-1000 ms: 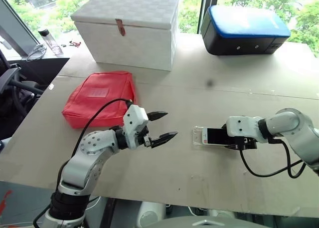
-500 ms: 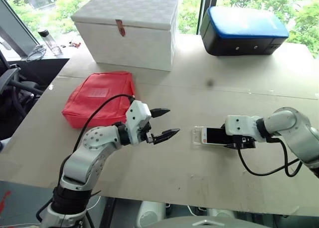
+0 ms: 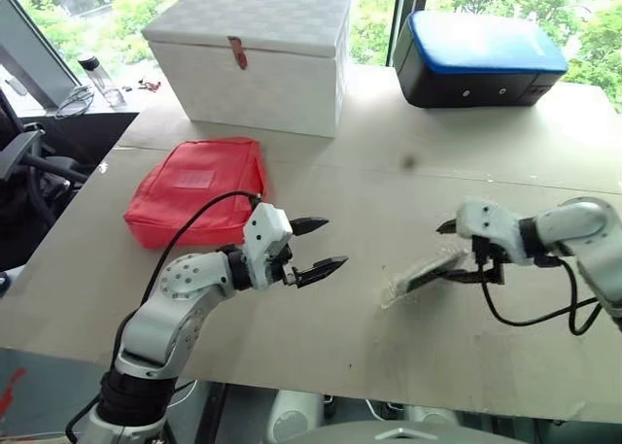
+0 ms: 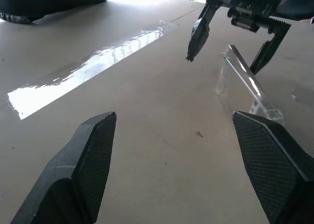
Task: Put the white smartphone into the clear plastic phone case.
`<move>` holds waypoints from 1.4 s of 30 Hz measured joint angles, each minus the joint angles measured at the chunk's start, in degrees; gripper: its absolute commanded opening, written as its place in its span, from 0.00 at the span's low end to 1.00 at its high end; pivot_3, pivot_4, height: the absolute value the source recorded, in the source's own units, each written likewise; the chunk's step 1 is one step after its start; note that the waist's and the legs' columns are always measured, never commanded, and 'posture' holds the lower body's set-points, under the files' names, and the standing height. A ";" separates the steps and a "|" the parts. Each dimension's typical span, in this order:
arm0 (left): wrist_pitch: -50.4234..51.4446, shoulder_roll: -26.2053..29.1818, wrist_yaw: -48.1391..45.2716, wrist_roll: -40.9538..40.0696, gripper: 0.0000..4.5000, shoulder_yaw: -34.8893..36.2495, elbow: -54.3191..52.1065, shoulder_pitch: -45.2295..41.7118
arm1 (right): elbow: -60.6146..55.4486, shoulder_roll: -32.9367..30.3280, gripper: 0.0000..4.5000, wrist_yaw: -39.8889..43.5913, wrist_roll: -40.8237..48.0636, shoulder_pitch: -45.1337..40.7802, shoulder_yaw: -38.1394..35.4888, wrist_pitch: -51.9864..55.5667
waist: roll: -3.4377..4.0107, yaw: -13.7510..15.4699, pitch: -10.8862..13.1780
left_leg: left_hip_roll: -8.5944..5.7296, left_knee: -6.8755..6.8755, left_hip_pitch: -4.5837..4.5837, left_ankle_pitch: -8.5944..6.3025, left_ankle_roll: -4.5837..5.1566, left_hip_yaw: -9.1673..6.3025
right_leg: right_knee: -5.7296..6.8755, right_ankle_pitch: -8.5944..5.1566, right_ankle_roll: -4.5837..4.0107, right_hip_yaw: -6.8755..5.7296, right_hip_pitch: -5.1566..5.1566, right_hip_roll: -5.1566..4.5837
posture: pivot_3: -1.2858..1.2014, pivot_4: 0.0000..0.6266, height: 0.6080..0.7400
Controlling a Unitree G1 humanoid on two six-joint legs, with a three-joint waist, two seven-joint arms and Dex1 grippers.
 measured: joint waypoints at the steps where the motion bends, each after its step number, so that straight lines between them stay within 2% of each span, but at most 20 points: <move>1: 0.00 -0.03 0.05 0.00 0.85 0.00 0.00 0.00 | -0.22 -0.03 0.63 -0.15 0.43 0.44 -0.58 0.20 | -0.01 0.00 0.00 | 0.00 0.00 0.00 0.00 -0.01 0.00 | -0.01 0.00 0.00 0.00 0.00 0.00 | 0.52 0.24 1.00; 6: 0.00 -0.04 -0.01 0.01 0.85 -0.03 0.21 -0.65 | -1.05 0.87 0.07 -2.55 2.17 5.59 -1.29 0.42 | 0.01 -0.09 0.01 | 0.00 -0.01 -0.04 0.05 -0.10 0.04 | -0.01 0.01 0.00 0.01 -0.01 0.00 | 0.52 0.24 1.00; 7: 0.00 -0.04 -0.02 0.01 0.85 -0.03 0.27 -0.73 | -1.27 0.93 0.03 -2.68 2.39 5.64 -1.29 0.44 | 0.03 -0.14 0.02 | 0.00 -0.01 -0.04 0.05 -0.10 0.04 | -0.01 0.01 0.00 0.01 -0.01 0.00 | 0.52 0.24 1.00; 11: -0.01 0.40 -0.54 0.04 0.85 -0.03 0.65 -1.20 | -3.50 2.65 0.03 -3.21 5.30 5.72 -1.20 0.00 | 0.03 -0.36 0.02 | 0.01 0.00 -0.01 -0.07 0.11 0.01 | 0.00 0.00 0.00 0.00 -0.02 0.02 | 0.52 0.24 1.00; 16: -0.17 0.94 -1.26 0.45 0.85 -0.02 0.76 -1.31 | -2.22 4.29 0.03 -5.16 3.05 5.71 1.59 -4.69 | 0.04 -0.17 0.03 | 0.00 0.02 -0.04 0.05 -0.08 0.04 | -0.01 0.00 0.01 0.01 -0.03 0.01 | 0.52 0.24 1.00; 22: -1.89 1.32 -1.76 1.28 0.85 0.00 1.38 2.16 | -5.54 -1.15 0.03 0.75 7.52 8.99 0.80 -6.06 | 0.07 -0.17 0.08 | 0.00 0.01 -0.04 0.01 -0.07 0.01 | -0.03 0.00 0.00 0.00 -0.02 0.01 | 0.52 0.24 1.00; 26: -3.86 0.95 -1.93 2.06 0.85 -0.36 1.70 3.36 | -3.46 3.13 0.29 -2.66 6.28 7.01 0.94 -8.70 | 0.09 -0.41 0.10 | 0.03 0.02 0.00 -0.14 0.17 0.04 | -0.01 0.05 -0.05 0.01 -0.08 -0.04 | 0.52 0.24 1.00; 29: -5.51 0.89 -2.64 2.35 0.85 -0.44 2.25 5.41 | -3.14 2.54 0.63 -1.91 4.99 7.25 1.03 -12.68 | 0.10 -0.13 0.10 | 0.02 0.02 0.00 -0.13 0.15 0.03 | -0.01 0.04 -0.06 -0.02 -0.09 -0.04 | 0.52 0.24 1.00; 32: -6.51 0.89 -3.03 2.75 0.85 -0.47 3.12 6.07 | -2.90 1.25 0.92 -0.96 3.60 8.63 1.40 -15.58 | 0.10 0.13 0.10 | 0.02 0.02 -0.04 -0.01 -0.05 0.06 | -0.03 0.04 -0.07 -0.02 -0.10 -0.04 | 0.52 0.24 1.00; 33: -6.92 0.87 -3.34 2.84 0.85 -0.49 3.51 6.21 | -2.69 0.96 0.98 -0.73 2.43 9.13 2.12 -17.48 | 0.10 0.10 0.10 | 0.02 0.02 -0.04 -0.01 -0.08 0.08 | -0.03 0.04 -0.07 -0.01 -0.11 -0.04 | 0.52 0.24 1.00; 42: -9.02 -0.01 -4.21 4.02 0.85 -1.35 5.59 6.06 | 0.51 1.23 0.98 -2.21 -4.53 10.62 4.46 -26.63 | 0.10 -0.01 0.10 | 0.03 0.04 -0.02 -0.13 0.12 0.07 | -0.02 0.04 -0.06 -0.02 -0.10 -0.04 | 0.52 0.24 1.00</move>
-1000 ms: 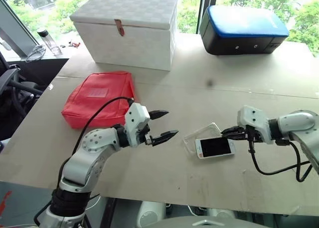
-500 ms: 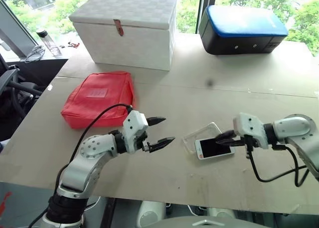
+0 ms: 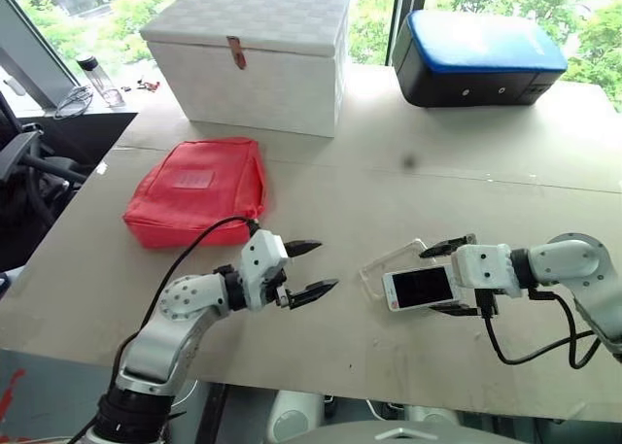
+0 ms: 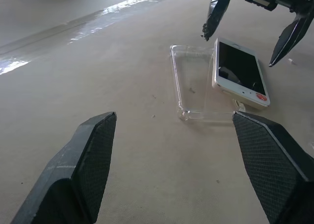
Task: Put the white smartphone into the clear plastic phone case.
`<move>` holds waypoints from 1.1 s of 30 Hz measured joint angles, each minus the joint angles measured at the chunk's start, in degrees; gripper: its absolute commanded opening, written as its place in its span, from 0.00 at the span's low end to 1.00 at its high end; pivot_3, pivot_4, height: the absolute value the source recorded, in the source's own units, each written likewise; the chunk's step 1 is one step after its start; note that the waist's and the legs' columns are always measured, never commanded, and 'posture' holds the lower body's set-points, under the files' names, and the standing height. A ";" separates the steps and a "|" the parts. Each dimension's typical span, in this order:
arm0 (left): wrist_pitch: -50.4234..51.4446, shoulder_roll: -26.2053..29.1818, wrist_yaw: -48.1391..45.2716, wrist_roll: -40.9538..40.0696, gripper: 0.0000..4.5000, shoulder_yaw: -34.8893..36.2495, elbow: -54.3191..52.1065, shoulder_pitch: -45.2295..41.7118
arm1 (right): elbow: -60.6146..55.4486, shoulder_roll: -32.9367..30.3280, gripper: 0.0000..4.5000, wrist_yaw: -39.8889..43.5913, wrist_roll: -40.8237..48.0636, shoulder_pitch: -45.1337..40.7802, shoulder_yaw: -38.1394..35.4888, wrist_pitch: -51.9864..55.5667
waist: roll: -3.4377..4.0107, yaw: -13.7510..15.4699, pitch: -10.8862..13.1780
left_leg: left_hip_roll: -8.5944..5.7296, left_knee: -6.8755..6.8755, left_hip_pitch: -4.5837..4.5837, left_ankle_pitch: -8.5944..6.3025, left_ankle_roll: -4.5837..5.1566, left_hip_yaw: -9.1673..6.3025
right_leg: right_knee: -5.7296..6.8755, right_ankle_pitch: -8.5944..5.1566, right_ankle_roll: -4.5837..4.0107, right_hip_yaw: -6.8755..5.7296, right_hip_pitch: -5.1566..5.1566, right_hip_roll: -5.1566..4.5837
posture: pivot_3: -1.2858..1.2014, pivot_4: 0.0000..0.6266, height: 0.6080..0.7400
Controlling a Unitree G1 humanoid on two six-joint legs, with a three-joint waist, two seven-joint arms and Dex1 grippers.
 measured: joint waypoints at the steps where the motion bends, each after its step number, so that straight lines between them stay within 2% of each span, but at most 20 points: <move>1: -0.03 -0.02 -0.03 0.03 0.85 -0.24 0.03 -0.07 | 0.40 0.10 0.98 -0.08 -0.66 0.07 0.48 -0.76 | 0.00 0.00 0.00 | 0.00 0.00 0.00 0.00 0.00 0.00 | 0.00 0.00 0.00 0.00 0.00 0.00 | 0.52 0.24 1.00; 6: -0.04 -0.05 -0.25 0.14 0.85 -0.92 0.08 -0.50 | 4.07 1.59 0.98 -0.70 -2.58 -0.72 1.99 -1.94 | 0.00 -0.12 0.00 | 0.00 0.00 0.00 0.13 -0.22 0.01 | 0.00 0.00 0.00 0.00 0.00 0.01 | 0.52 0.24 1.00; 7: -0.04 -0.05 -0.28 0.14 0.85 -0.91 0.08 -0.51 | 4.32 1.64 0.93 -0.65 -2.58 -0.74 1.99 -1.96 | 0.00 -0.12 0.00 | 0.00 0.00 0.00 0.13 -0.22 0.01 | 0.00 0.00 0.00 0.00 0.00 0.01 | 0.52 0.24 1.00; 8: -0.04 -0.03 -0.30 0.15 0.85 -0.91 0.08 -0.53 | 4.69 1.66 0.93 -0.48 -2.58 -0.93 2.11 -2.29 | 0.00 -0.12 0.00 | 0.00 0.00 0.00 0.13 -0.21 0.01 | 0.00 0.00 0.00 0.00 0.00 0.01 | 0.52 0.24 1.00; 11: -0.03 0.00 -0.51 0.17 0.85 -0.93 0.08 -0.70 | 6.08 1.81 0.67 0.57 -2.47 -1.82 2.79 -3.12 | 0.00 -0.21 0.00 | 0.00 0.01 0.01 0.10 -0.16 0.00 | 0.01 0.00 0.00 0.00 0.01 0.01 | 0.52 0.24 1.00; 12: -0.03 0.02 -0.59 0.17 0.85 -0.94 0.08 -0.72 | 6.21 1.82 0.65 0.68 -2.45 -1.97 2.81 -3.11 | 0.00 -0.21 0.00 | 0.00 0.02 0.01 0.05 -0.08 0.00 | 0.01 0.00 0.00 0.00 0.01 0.01 | 0.52 0.24 1.00; 17: 0.07 -0.02 -0.89 1.00 0.85 -1.96 0.10 -2.69 | 5.91 1.72 0.65 0.65 -0.95 -1.50 1.89 -1.48 | 0.00 0.01 0.00 | 0.00 0.04 0.01 0.00 0.01 -0.01 | 0.02 0.01 0.00 0.00 0.02 0.00 | 0.52 0.24 1.00; 20: 0.40 0.01 -2.24 1.21 0.85 -4.35 0.26 -4.99 | 2.99 1.41 0.65 -0.15 2.46 0.52 -1.92 3.43 | 0.01 0.24 0.00 | 0.00 0.04 -0.02 0.13 -0.20 0.01 | 0.02 0.01 -0.01 0.01 0.01 0.00 | 0.52 0.24 1.00; 24: 3.46 -1.04 -1.80 4.61 0.85 -9.11 3.32 -11.59 | -4.04 0.78 0.65 -2.62 10.45 3.53 -10.52 13.14 | 0.01 1.10 0.01 | 0.00 0.03 -0.02 0.10 -0.14 -0.03 | 0.02 0.01 -0.01 -0.06 0.02 0.04 | 0.52 0.24 1.00; 26: 8.50 -3.36 -0.38 5.71 0.85 -11.58 6.31 -17.03 | -7.49 0.54 0.65 -4.68 13.63 5.66 -15.16 17.58 | 0.00 1.54 0.02 | 0.00 0.10 -0.03 -0.02 0.05 -0.07 | 0.02 0.01 0.01 -0.11 0.08 0.04 | 0.52 0.24 1.00; 30: 15.47 -7.11 -0.15 7.21 0.85 -17.37 8.90 -24.97 | -10.76 -0.40 0.65 -7.19 15.57 10.04 -19.96 21.71 | -0.03 1.65 0.03 | -0.01 0.14 -0.04 -0.04 0.11 -0.01 | 0.01 0.02 0.03 -0.06 0.17 0.04 | 0.52 0.24 1.00; 33: 26.93 -9.09 -1.29 5.84 0.85 -20.25 10.30 -32.88 | -12.98 -1.26 0.65 -8.42 16.40 14.51 -24.56 23.87 | -0.07 1.68 0.06 | -0.01 0.14 -0.06 0.04 0.23 -0.09 | 0.05 0.09 0.18 -0.09 0.16 0.14 | 0.52 0.24 1.00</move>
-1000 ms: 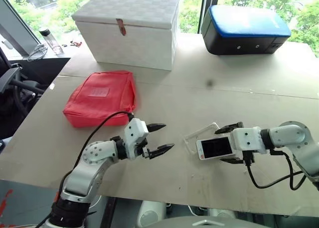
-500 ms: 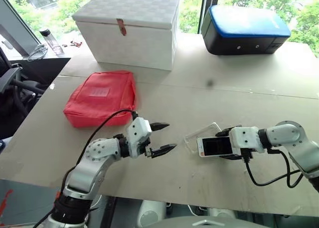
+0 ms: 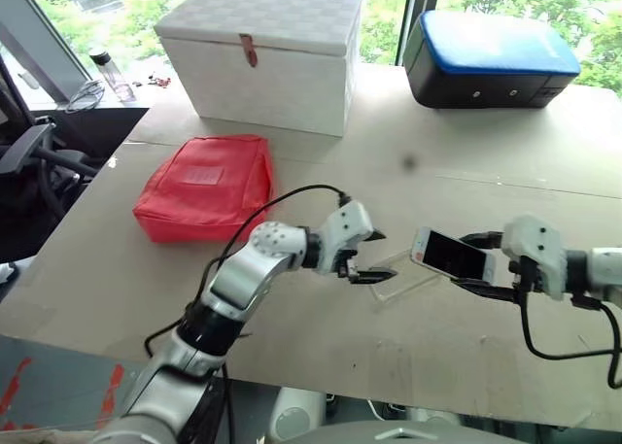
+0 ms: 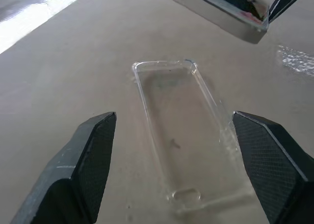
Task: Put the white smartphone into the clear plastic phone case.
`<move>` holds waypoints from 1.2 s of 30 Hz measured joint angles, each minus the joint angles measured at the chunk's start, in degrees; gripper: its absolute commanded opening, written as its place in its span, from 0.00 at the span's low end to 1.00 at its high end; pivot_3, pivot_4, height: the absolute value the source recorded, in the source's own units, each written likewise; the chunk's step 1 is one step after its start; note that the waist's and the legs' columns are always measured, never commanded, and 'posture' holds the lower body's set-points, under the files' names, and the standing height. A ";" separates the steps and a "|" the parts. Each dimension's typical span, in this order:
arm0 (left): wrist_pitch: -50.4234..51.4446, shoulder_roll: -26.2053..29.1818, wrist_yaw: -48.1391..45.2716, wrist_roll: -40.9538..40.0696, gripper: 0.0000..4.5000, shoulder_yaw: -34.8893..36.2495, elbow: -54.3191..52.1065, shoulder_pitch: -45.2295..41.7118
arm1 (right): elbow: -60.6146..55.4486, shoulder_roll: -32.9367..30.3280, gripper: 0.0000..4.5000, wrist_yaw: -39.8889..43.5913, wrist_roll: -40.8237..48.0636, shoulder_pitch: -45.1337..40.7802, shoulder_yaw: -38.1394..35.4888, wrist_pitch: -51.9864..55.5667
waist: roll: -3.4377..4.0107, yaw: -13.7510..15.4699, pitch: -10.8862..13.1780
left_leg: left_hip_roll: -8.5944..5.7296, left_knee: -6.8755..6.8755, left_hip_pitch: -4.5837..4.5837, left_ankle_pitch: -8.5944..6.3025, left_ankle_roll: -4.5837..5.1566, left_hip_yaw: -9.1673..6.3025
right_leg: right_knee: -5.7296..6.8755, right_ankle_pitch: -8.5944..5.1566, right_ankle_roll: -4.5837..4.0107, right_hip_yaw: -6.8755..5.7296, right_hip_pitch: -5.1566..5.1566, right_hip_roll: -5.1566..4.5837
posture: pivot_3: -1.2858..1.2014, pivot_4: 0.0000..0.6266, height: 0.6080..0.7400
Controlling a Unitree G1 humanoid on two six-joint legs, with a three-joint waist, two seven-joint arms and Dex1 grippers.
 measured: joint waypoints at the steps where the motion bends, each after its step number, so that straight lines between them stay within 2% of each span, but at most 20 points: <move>1: 3.94 -0.32 0.00 -0.58 0.85 -0.63 0.40 -2.73 | -1.04 -0.22 0.65 -0.08 0.38 1.93 -2.10 0.58 | 0.00 0.01 0.00 | 0.00 -0.01 0.00 0.07 0.12 -0.01 | 0.02 0.01 0.03 0.00 -0.01 0.02 | 0.52 0.24 1.00; 4: 13.87 -1.88 -0.70 -1.69 0.85 -2.60 1.18 -10.17 | -4.05 -1.54 0.65 2.28 1.38 10.58 -10.04 0.83 | 0.00 -0.03 0.00 | 0.00 -0.02 0.02 0.07 0.12 -0.04 | 0.02 0.00 0.12 0.02 0.04 0.13 | 0.52 0.24 1.00; 6: 14.94 -2.23 -0.80 -1.77 0.85 -3.12 1.24 -10.68 | -4.18 -1.87 0.65 2.86 1.42 11.63 -11.28 0.83 | 0.00 -0.17 0.00 | 0.00 -0.02 0.05 0.08 0.12 -0.03 | 0.02 -0.02 0.15 0.05 0.07 0.19 | 0.52 0.24 1.00; 7: 17.11 -3.53 -1.49 -2.29 0.85 -5.37 1.75 -11.76 | -4.71 -1.88 0.65 3.77 1.45 14.75 -15.09 0.68 | -0.02 -0.34 0.01 | -0.01 0.00 0.03 0.08 0.12 -0.01 | 0.02 -0.02 0.16 0.10 0.07 0.17 | 0.52 0.24 1.00; 9: 18.57 -4.97 -2.30 -2.79 0.85 -8.17 2.36 -12.11 | -4.88 -1.89 0.65 3.98 1.35 16.82 -17.90 0.54 | -0.02 -0.52 0.01 | -0.01 0.02 0.04 0.08 0.13 -0.01 | 0.01 -0.02 0.16 0.13 0.07 0.10 | 0.52 0.24 1.00; 11: 19.19 -6.40 -3.00 -2.56 0.76 -11.61 4.62 -13.51 | -5.35 -1.80 0.65 3.91 1.29 18.16 -19.57 0.49 | -0.02 -0.48 0.01 | 0.00 0.04 0.04 0.07 0.15 -0.06 | 0.03 -0.09 0.03 0.10 0.07 0.08 | 0.52 0.24 1.00; 13: 18.09 -7.06 -3.61 -0.92 0.58 -15.29 6.77 -14.82 | -5.93 -1.73 0.65 3.83 1.40 18.86 -20.54 0.49 | -0.02 -0.51 0.01 | 0.00 0.03 0.08 0.07 0.15 -0.10 | 0.05 -0.15 -0.09 0.10 0.08 0.07 | 0.52 0.24 1.00; 16: 15.94 -8.07 -4.09 1.42 0.24 -19.19 9.75 -16.55 | -7.62 -1.53 0.65 3.68 1.58 20.26 -21.16 0.64 | 0.00 -0.55 0.00 | 0.00 0.02 0.08 0.06 0.14 -0.14 | 0.06 -0.15 -0.10 0.10 0.08 0.05 | 0.52 0.24 1.00; 18: 14.61 -8.57 -4.13 2.95 0.06 -20.39 10.57 -16.84 | -8.61 -1.48 0.65 3.57 1.91 20.82 -21.83 0.87 | 0.01 -0.54 -0.01 | 0.00 0.01 0.08 0.06 0.15 -0.14 | 0.05 -0.16 -0.10 0.11 0.08 0.02 | 0.52 0.24 1.00; 19: 13.38 -8.57 -3.99 3.99 0.00 -21.09 10.76 -16.85 | -9.06 -1.48 0.65 3.46 2.01 21.19 -22.31 1.24 | 0.00 -0.51 -0.01 | 0.00 0.00 0.07 0.05 0.15 -0.14 | 0.03 -0.16 -0.10 0.10 0.08 0.02 | 0.52 0.24 1.00; 29: -2.51 -6.88 -4.97 9.67 0.00 -22.70 12.95 -15.02 | -10.61 -1.47 0.65 1.78 2.21 21.01 -22.73 2.59 | -0.03 -0.45 -0.09 | 0.00 0.03 0.14 -0.09 -0.10 -0.18 | -0.01 -0.14 -0.11 0.10 0.11 -0.05 | 0.52 0.24 1.00; 34: -18.29 -4.63 -10.10 9.96 0.00 -18.34 20.61 -14.89 | -10.60 -1.47 0.65 0.73 2.29 20.25 -22.44 2.63 | -0.03 -0.67 -0.09 | 0.00 0.03 0.14 -0.09 -0.11 -0.19 | 0.00 -0.05 -0.23 0.08 0.08 -0.05 | 0.52 0.24 1.00; 36: -21.37 -4.27 -11.66 9.84 0.00 -17.05 22.25 -14.89 | -10.59 -1.47 0.65 0.46 2.29 20.24 -22.39 2.64 | -0.03 -0.60 -0.08 | 0.00 0.02 0.12 -0.09 -0.11 -0.19 | 0.00 -0.06 -0.24 0.08 0.06 -0.05 | 0.52 0.24 1.00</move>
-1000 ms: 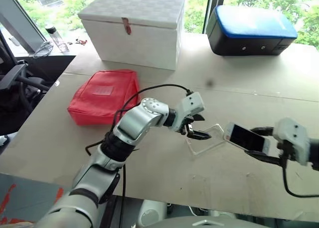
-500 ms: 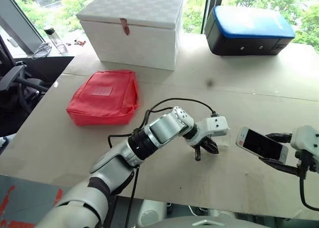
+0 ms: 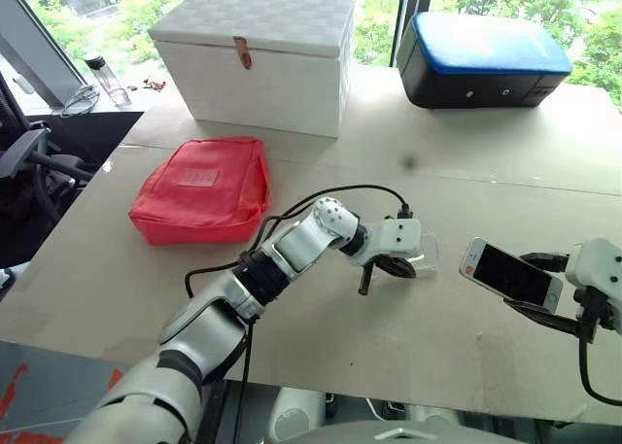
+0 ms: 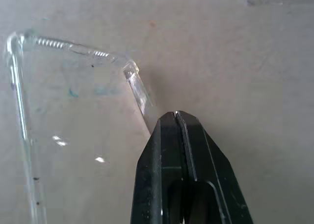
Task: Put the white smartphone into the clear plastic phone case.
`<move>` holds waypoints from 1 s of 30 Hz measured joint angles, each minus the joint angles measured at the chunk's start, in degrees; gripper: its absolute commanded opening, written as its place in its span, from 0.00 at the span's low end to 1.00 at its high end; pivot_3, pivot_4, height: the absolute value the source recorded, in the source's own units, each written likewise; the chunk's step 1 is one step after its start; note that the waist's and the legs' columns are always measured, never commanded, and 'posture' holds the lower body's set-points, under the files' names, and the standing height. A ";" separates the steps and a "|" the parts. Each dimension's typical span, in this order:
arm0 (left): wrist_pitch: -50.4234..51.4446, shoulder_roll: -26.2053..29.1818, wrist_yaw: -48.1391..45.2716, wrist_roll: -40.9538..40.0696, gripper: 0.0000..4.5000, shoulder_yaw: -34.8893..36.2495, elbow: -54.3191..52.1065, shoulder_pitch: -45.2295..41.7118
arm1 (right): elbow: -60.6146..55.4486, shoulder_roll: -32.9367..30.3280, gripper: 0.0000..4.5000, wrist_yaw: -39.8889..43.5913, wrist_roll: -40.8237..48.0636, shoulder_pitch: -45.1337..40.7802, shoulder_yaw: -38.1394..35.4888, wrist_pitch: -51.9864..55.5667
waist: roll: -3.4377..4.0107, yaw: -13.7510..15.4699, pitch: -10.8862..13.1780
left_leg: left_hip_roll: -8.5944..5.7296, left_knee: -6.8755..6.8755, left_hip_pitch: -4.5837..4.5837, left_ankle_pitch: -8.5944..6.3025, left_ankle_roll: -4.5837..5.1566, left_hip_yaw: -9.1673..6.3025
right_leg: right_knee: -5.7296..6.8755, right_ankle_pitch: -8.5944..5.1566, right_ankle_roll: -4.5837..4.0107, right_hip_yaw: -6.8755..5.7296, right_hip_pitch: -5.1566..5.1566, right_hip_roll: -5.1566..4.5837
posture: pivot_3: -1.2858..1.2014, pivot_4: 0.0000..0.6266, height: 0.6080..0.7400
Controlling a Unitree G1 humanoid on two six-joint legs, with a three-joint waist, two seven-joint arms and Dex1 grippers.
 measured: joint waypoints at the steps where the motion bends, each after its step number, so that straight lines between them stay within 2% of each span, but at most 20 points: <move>1: -3.13 -0.19 -2.00 -0.16 0.00 0.49 2.34 -0.46 | 0.00 0.00 0.65 -0.44 -0.04 -0.23 0.20 0.01 | 0.00 0.06 0.00 | 0.00 0.00 -0.03 0.03 0.05 0.00 | 0.00 -0.01 0.00 -0.02 -0.01 0.01 | 0.52 0.24 1.00; 4: -7.72 0.48 -5.90 0.17 0.18 3.62 9.85 -3.58 | -0.21 0.27 0.65 -1.70 -0.18 -0.67 0.31 0.01 | -0.03 0.18 0.02 | -0.02 0.01 -0.18 0.14 0.24 0.02 | -0.03 0.06 0.13 -0.07 -0.12 0.05 | 0.52 0.24 1.00; 6: -7.56 0.54 -5.86 0.72 0.35 5.41 10.54 -3.66 | -0.34 0.73 0.65 -2.17 -0.34 -0.41 0.40 0.01 | -0.03 0.19 0.02 | -0.03 0.01 -0.18 0.13 0.25 0.02 | -0.03 0.06 0.18 -0.07 -0.10 0.05 | 0.52 0.24 1.00; 7: -6.59 0.35 -5.32 1.28 0.37 5.92 10.37 -3.55 | -0.70 1.17 0.65 -2.80 -0.55 -0.29 0.73 0.01 | -0.04 0.26 0.03 | -0.04 0.01 -0.19 0.13 0.26 0.01 | -0.03 0.06 0.21 -0.07 -0.10 0.04 | 0.52 0.24 1.00; 11: -2.26 0.14 -5.19 2.43 0.37 6.44 6.65 -1.68 | -1.94 1.69 0.65 -3.79 -0.84 0.16 1.41 0.02 | -0.05 0.17 0.03 | -0.06 0.07 -0.19 0.09 0.32 0.02 | -0.04 0.03 0.16 -0.04 -0.08 0.03 | 0.52 0.24 1.00; 19: 17.71 -0.15 -3.13 1.04 0.37 7.46 -7.06 -0.08 | -2.47 2.15 0.65 -4.70 -0.92 1.12 1.42 0.45 | -0.04 0.04 0.03 | -0.05 0.08 -0.09 0.10 0.32 -0.04 | 0.04 -0.02 0.08 -0.04 -0.01 0.05 | 0.52 0.24 1.00; 23: 20.42 1.05 -1.87 3.23 0.37 4.43 -9.60 0.76 | -2.42 2.07 0.65 -5.06 -0.93 0.67 1.42 0.48 | -0.03 0.05 0.02 | -0.05 0.08 -0.08 0.10 0.31 -0.04 | 0.03 -0.02 0.09 -0.03 -0.01 0.07 | 0.52 0.24 1.00; 25: 18.49 0.87 -0.37 5.72 0.37 2.47 -9.49 1.13 | -2.37 1.86 0.65 -5.09 -0.92 0.53 1.43 0.53 | -0.04 0.28 0.02 | -0.05 0.09 -0.07 0.10 0.32 -0.05 | 0.03 -0.02 0.08 -0.05 0.03 0.07 | 0.52 0.24 1.00; 26: 17.47 0.70 -0.08 6.66 0.24 2.00 -9.50 1.11 | -2.37 1.72 0.65 -5.09 -0.92 0.35 1.42 0.53 | -0.02 0.44 0.00 | -0.06 0.10 -0.03 0.10 0.32 -0.05 | 0.03 -0.03 0.07 -0.05 0.05 0.06 | 0.52 0.24 1.00; 29: 16.78 -0.45 0.67 7.48 0.00 1.63 -9.19 1.28 | -2.37 1.68 0.65 -5.10 -0.93 0.33 1.43 0.56 | -0.02 0.63 -0.01 | -0.06 0.16 -0.03 0.09 0.32 -0.05 | 0.03 -0.03 0.07 -0.03 0.05 0.03 | 0.52 0.24 1.00; 30: 16.75 -0.91 0.69 7.53 0.00 1.54 -9.20 1.42 | -2.38 1.67 0.65 -5.12 -0.92 0.32 1.43 0.59 | -0.03 0.64 -0.01 | -0.06 0.16 -0.03 0.08 0.31 -0.05 | 0.03 -0.03 0.06 -0.02 0.05 0.02 | 0.52 0.24 1.00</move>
